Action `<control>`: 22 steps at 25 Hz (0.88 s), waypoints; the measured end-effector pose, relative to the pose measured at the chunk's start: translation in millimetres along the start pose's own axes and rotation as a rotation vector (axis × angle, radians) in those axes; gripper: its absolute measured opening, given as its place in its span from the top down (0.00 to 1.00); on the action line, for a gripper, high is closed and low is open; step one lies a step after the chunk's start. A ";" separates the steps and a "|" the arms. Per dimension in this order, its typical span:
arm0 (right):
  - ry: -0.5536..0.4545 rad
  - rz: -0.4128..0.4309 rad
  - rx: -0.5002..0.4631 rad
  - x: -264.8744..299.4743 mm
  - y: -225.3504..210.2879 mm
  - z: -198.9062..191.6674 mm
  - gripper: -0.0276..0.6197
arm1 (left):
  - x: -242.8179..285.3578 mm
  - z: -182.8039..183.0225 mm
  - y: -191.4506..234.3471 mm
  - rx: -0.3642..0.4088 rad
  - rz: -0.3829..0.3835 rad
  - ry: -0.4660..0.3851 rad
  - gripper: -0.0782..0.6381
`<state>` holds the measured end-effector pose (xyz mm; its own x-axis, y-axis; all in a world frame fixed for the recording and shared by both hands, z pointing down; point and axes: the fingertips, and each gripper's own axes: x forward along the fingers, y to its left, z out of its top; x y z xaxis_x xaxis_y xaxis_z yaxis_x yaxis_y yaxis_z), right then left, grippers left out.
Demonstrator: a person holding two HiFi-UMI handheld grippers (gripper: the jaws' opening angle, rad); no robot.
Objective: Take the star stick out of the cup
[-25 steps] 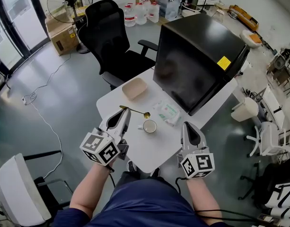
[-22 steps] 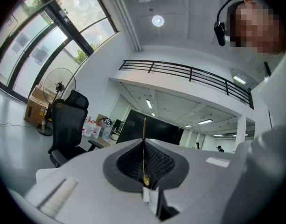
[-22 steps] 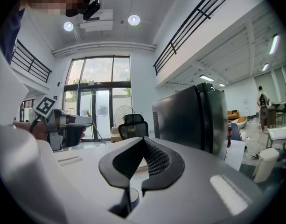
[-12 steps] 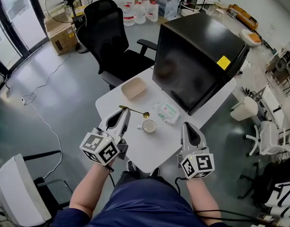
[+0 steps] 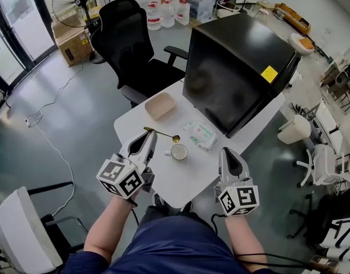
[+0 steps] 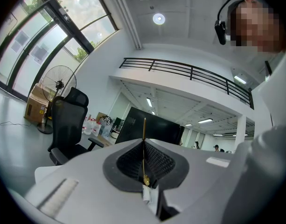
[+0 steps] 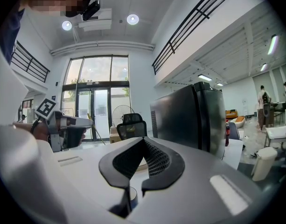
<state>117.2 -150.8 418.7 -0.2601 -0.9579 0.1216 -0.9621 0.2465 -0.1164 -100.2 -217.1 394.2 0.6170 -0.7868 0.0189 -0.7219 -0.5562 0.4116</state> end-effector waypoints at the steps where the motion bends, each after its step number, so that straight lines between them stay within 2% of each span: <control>1: -0.001 0.000 0.000 0.0 -0.1 0.2 0.95 | 0.4 -0.1 0.3 0.000 0.000 0.000 0.88; 22: -0.013 -0.004 -0.002 0.1 2.0 2.6 0.95 | 2.6 -4.3 4.7 0.002 -0.006 0.013 0.88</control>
<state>115.6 -150.8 415.9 -0.2549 -0.9607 0.1096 -0.9634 0.2426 -0.1137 -100.6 -220.6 400.2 0.6257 -0.7795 0.0285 -0.7186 -0.5618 0.4098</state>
